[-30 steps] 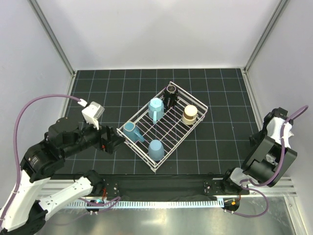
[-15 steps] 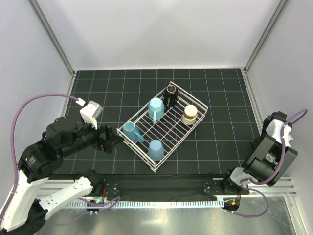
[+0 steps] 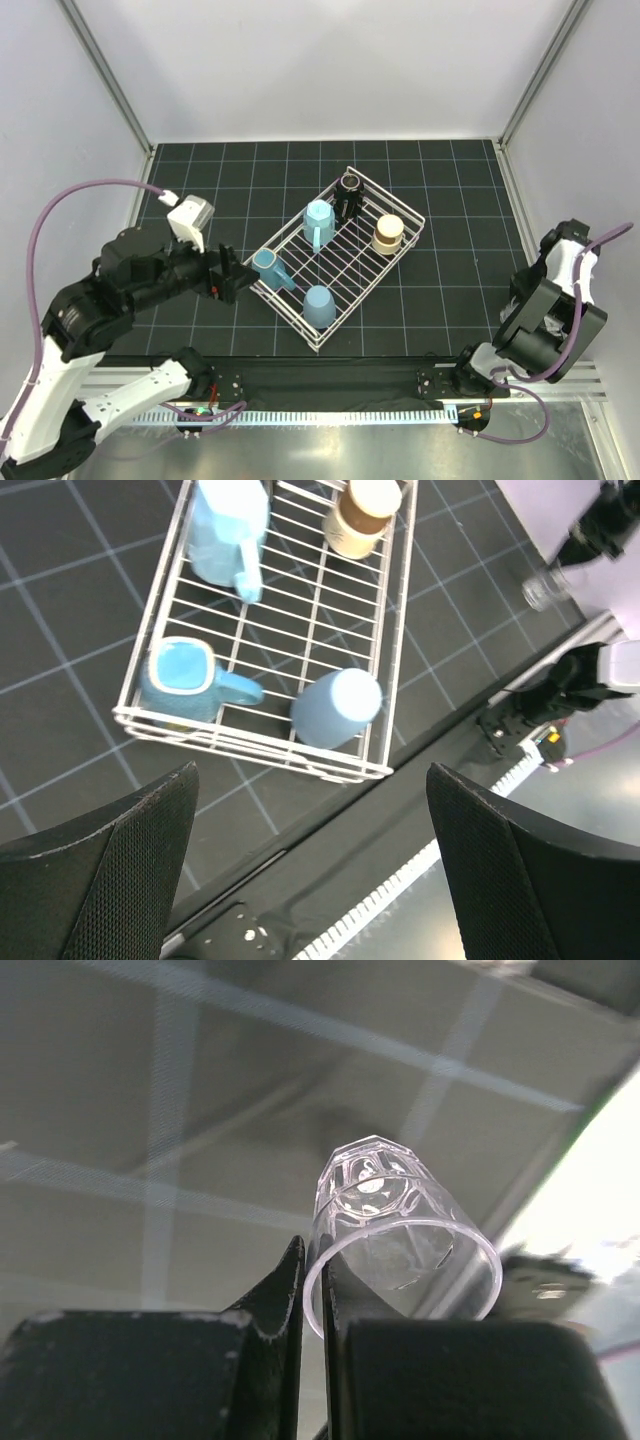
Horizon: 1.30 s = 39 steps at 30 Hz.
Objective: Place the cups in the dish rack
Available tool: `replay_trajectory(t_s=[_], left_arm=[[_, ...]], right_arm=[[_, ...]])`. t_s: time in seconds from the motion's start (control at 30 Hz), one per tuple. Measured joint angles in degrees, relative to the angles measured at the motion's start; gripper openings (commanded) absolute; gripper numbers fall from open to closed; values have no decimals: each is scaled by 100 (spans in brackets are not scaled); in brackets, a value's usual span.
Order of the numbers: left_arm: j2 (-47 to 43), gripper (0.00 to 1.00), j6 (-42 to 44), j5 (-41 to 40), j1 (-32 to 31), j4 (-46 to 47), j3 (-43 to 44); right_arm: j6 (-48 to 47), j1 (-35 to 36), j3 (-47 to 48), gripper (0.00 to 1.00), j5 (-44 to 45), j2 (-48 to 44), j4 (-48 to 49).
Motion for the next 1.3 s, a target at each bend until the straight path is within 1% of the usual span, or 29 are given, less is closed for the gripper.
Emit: replay_trajectory(t_s=[0.07, 0.17, 0.33, 0.47, 0.53, 0.67, 0.77, 0.9, 1.0, 1.13, 1.3], left_arm=[[201, 91, -72, 142, 0, 76, 52], [684, 91, -157, 323, 0, 160, 369], [1370, 93, -225, 555, 0, 466, 946], [1676, 94, -459, 809, 13, 776, 1029], [1773, 95, -621, 977, 50, 911, 1029], [1858, 98, -925, 1163, 129, 1147, 1029], [1816, 98, -1182, 1191, 166, 1392, 1016], [1558, 99, -1541, 1167, 197, 1860, 785], [1311, 98, -1832, 999, 197, 2044, 577], [968, 98, -2170, 752, 199, 2236, 328], [549, 98, -2455, 459, 199, 2275, 59]], right_arm=[[103, 186, 254, 4, -409, -181, -116], [282, 699, 929, 4, -981, -577, -304], [752, 1919, 2031, 4, -1904, -1268, -144], [1246, 2959, 2555, 4, -2667, -1572, 219], [1469, 3434, 2660, 4, -2997, -1602, 610], [2052, 4352, 2697, 4, -3864, -1480, 1746], [2527, 5031, 2728, 4, -4415, -1152, 2804], [3139, 5954, 2791, 4, -4850, -603, 4057], [3591, 6625, 2861, 4, -5145, -236, 4951], [3943, 7195, 3038, 4, -5436, 74, 5768], [4439, 7514, 3040, 4, -5650, 118, 6723]])
